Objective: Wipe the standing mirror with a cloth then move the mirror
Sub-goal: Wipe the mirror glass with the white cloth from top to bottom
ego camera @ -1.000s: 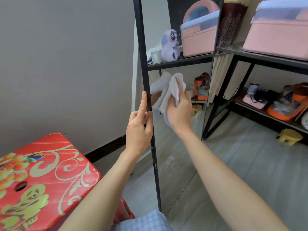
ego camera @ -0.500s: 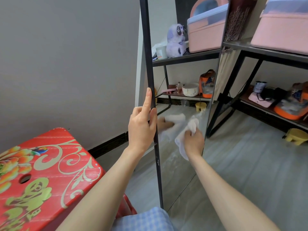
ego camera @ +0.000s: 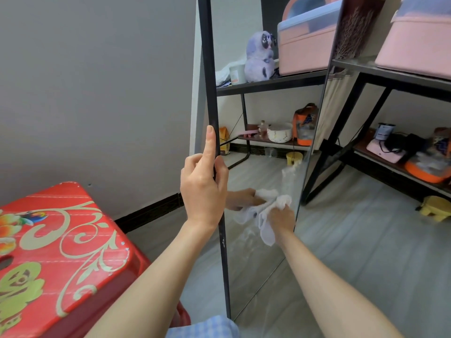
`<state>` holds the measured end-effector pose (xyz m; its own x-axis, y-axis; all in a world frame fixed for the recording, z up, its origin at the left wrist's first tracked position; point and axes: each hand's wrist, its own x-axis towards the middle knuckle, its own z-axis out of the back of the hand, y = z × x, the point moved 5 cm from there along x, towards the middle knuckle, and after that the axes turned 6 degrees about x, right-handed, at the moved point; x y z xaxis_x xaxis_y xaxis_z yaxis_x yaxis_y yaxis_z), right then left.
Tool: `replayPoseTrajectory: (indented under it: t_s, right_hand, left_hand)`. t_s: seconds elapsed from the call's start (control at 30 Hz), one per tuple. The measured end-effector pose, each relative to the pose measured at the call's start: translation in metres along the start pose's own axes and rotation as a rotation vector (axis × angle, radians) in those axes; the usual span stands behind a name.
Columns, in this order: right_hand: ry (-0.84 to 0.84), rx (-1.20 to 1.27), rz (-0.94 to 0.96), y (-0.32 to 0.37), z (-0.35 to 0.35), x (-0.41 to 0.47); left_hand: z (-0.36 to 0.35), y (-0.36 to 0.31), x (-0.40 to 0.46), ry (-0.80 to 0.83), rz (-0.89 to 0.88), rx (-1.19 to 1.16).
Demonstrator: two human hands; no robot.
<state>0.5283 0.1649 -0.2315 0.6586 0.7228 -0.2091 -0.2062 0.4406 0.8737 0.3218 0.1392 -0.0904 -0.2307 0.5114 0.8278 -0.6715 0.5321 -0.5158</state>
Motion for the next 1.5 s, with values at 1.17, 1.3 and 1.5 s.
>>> replayPoseTrajectory:
  t_s: [1.17,1.3,1.5]
  right_hand:
    - [-0.142,0.111,0.509,0.098,0.041,0.045]
    - [0.159,0.257,-0.085,0.031,0.025,0.056]
    - [0.001,0.101,0.038,0.038,0.057,0.06]
  left_hand:
    - [-0.021,-0.024,0.002,-0.101,-0.123,0.18]
    - [-0.024,-0.03,0.012,-0.118,-0.104,0.117]
    - [-0.031,-0.038,0.019,-0.151,-0.071,0.145]
